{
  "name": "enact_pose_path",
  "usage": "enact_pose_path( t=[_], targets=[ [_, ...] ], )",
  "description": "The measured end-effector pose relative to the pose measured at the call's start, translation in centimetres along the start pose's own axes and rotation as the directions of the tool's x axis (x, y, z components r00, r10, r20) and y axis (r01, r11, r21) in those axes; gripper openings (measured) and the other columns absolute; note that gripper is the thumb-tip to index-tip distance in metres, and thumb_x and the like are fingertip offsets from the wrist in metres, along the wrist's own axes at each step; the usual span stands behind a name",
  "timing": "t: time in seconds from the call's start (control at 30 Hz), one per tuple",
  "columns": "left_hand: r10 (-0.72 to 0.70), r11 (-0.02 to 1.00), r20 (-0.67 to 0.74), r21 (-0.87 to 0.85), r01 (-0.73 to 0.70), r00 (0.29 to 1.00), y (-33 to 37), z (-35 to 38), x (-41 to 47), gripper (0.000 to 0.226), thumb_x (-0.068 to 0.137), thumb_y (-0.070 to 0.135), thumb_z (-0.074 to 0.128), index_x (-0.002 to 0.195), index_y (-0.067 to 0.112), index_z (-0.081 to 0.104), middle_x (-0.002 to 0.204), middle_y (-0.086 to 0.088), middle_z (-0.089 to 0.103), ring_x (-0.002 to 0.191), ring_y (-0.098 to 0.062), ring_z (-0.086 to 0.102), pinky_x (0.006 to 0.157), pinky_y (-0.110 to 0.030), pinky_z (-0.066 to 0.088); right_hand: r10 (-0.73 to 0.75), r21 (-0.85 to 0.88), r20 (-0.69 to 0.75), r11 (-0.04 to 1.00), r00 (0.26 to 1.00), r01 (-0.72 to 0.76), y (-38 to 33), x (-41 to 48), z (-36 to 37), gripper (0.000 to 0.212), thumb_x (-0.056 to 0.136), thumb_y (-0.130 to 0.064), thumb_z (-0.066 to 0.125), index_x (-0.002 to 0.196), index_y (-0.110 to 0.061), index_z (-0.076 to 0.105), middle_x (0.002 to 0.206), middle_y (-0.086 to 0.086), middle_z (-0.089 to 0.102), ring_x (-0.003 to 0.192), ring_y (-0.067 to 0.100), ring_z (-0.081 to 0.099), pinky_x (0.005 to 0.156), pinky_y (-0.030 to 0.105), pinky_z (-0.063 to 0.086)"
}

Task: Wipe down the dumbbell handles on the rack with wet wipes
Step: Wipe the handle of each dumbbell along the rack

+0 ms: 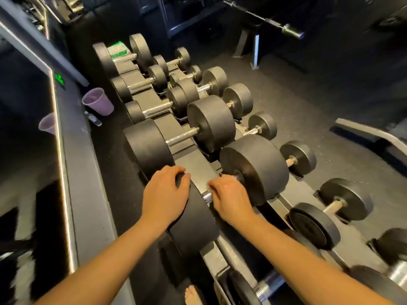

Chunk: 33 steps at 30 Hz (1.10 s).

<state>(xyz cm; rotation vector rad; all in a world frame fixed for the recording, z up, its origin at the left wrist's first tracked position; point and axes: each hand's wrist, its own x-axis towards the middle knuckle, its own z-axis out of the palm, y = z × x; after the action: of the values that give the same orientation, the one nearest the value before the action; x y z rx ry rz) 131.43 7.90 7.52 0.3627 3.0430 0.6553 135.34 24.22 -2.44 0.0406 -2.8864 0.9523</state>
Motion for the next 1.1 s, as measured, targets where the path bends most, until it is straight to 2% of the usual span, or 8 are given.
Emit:
enact_pose_path(
  t=[0.1,0.23,0.33,0.43,0.67,0.87,0.97,1.1],
  targets=[
    [0.004,1.000,-0.002,0.005,-0.004,1.000,0.1,-0.1,0.0,0.035,0.101,0.042,0.051,0.126,0.024,0.068,0.117,0.007,0.068,0.106,-0.010,0.060,0.090,-0.032,0.051,-0.195,0.167,0.002,0.967,0.981,0.192,-0.8,-1.0,0.9,0.019,0.098,-0.022,0.058,0.111,-0.022,0.072,0.102,-0.006,0.072,0.102,0.010,0.062,0.118,0.032,0.031],
    [0.014,1.000,0.008,0.021,-0.014,1.000,-0.1,-0.1,0.1,0.034,0.102,0.041,0.051,0.126,0.024,0.068,0.119,0.007,0.068,0.107,-0.010,0.059,0.090,-0.029,0.048,-0.328,-0.011,-0.023,0.945,0.944,0.328,2.7,-0.3,-0.5,0.023,0.103,-0.033,0.054,0.113,-0.026,0.073,0.115,-0.008,0.070,0.121,0.012,0.056,0.120,0.040,0.030],
    [0.012,1.000,0.014,0.009,-0.012,1.000,-0.1,-0.1,0.1,0.035,0.102,0.041,0.051,0.127,0.023,0.068,0.120,0.006,0.068,0.108,-0.010,0.059,0.089,-0.028,0.046,-0.191,-0.156,-0.122,0.973,0.974,0.172,3.7,-0.3,-0.8,0.023,0.099,-0.032,0.063,0.108,-0.015,0.076,0.117,0.004,0.064,0.114,0.023,0.055,0.099,0.039,0.049],
    [0.012,1.000,0.008,0.012,-0.012,1.000,-0.1,0.0,0.1,0.035,0.102,0.040,0.052,0.128,0.023,0.068,0.121,0.006,0.068,0.108,-0.009,0.059,0.088,-0.026,0.043,-0.058,-0.145,-0.240,0.989,0.969,0.024,1.6,-1.4,0.1,0.012,0.095,-0.027,0.069,0.098,-0.016,0.072,0.096,0.001,0.056,0.090,0.018,0.051,0.074,0.028,0.044],
    [0.015,0.999,0.018,0.039,-0.015,1.000,-0.4,0.1,0.2,0.035,0.102,0.041,0.050,0.128,0.024,0.068,0.123,0.007,0.067,0.113,-0.014,0.059,0.090,-0.034,0.050,0.316,0.656,-0.051,0.726,0.947,-0.207,-1.9,-2.9,2.4,0.003,0.091,-0.011,0.075,0.092,-0.012,0.077,0.079,-0.025,0.066,0.081,-0.005,0.062,0.075,0.008,0.043],
    [0.022,0.998,0.015,0.051,-0.023,1.000,-0.4,0.0,0.3,0.034,0.103,0.041,0.050,0.128,0.024,0.068,0.123,0.007,0.067,0.111,-0.013,0.059,0.086,-0.029,0.044,0.224,0.475,-0.160,0.871,0.961,-0.124,-1.0,-3.6,2.9,0.010,0.095,-0.030,0.069,0.102,-0.024,0.071,0.094,-0.021,0.057,0.085,-0.005,0.055,0.077,0.011,0.043],
    [0.023,0.999,0.021,0.036,-0.024,1.000,-0.6,0.1,0.3,0.035,0.103,0.041,0.050,0.129,0.024,0.067,0.122,0.006,0.067,0.110,-0.013,0.059,0.088,-0.031,0.046,0.478,0.632,-0.219,0.733,0.851,-0.249,-1.7,-3.9,3.2,0.004,0.094,-0.026,0.072,0.097,-0.026,0.070,0.092,-0.013,0.063,0.083,0.000,0.060,0.074,0.009,0.045],
    [0.021,0.999,0.025,0.025,-0.022,0.999,-0.6,0.1,0.3,0.036,0.103,0.042,0.050,0.130,0.024,0.066,0.123,0.007,0.067,0.111,-0.013,0.059,0.088,-0.029,0.044,0.761,0.885,-0.051,0.334,0.646,-0.323,-2.3,-3.4,2.9,0.008,0.090,-0.020,0.076,0.086,-0.020,0.070,0.075,0.003,0.069,0.068,0.010,0.065,0.065,0.022,0.056]
  ],
)
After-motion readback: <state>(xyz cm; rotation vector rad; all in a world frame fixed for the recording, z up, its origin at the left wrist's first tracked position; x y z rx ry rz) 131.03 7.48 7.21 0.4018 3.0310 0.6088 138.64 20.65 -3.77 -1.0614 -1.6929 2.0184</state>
